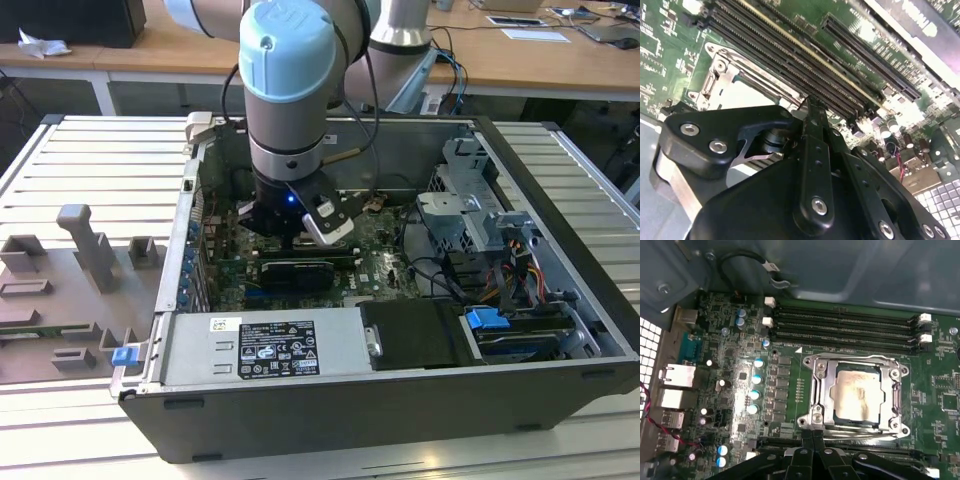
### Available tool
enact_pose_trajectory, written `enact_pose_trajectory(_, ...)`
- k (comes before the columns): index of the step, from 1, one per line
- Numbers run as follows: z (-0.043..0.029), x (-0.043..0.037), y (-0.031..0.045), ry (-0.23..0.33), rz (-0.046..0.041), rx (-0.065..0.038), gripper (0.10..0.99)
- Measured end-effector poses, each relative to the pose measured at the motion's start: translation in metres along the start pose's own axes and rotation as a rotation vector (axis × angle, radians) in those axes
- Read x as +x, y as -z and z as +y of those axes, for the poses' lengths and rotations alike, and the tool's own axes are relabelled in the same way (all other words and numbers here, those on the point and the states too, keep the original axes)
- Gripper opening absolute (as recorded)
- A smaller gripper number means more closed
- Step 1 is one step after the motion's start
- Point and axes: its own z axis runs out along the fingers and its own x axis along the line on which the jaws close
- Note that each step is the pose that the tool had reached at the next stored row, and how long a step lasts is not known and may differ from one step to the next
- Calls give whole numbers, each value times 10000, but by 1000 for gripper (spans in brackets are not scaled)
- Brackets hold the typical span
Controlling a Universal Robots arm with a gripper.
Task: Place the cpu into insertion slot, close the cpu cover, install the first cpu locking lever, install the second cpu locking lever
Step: 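Install the second cpu locking lever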
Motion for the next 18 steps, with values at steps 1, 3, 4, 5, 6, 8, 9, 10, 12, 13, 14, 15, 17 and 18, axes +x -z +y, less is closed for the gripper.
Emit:
enact_pose_trajectory(1,-12,2,-6,-2,-6,-62,106)
enact_pose_trajectory(3,-18,8,-30,-5,-12,-106,106)
enact_pose_trajectory(4,-22,10,-40,-4,-12,-121,106)
enact_pose_trajectory(5,-25,11,-50,-5,-14,-143,106)
enact_pose_trajectory(6,-27,12,-60,-6,-16,-165,106)
enact_pose_trajectory(8,-30,12,-77,-7,-20,-216,106)
enact_pose_trajectory(9,-32,12,-85,-7,-25,-258,106)
enact_pose_trajectory(10,-33,13,-90,-8,-29,-298,106)
enact_pose_trajectory(12,-35,13,-98,-11,-42,-431,106)
enact_pose_trajectory(13,-35,13,-101,-13,-50,-519,106)
enact_pose_trajectory(14,-36,14,-106,-16,-56,-573,106)
enact_pose_trajectory(15,-41,20,-131,-16,-64,-668,106)
enact_pose_trajectory(17,-43,64,-146,-19,-73,-769,106)
enact_pose_trajectory(18,-42,65,-147,-18,-75,-779,106)
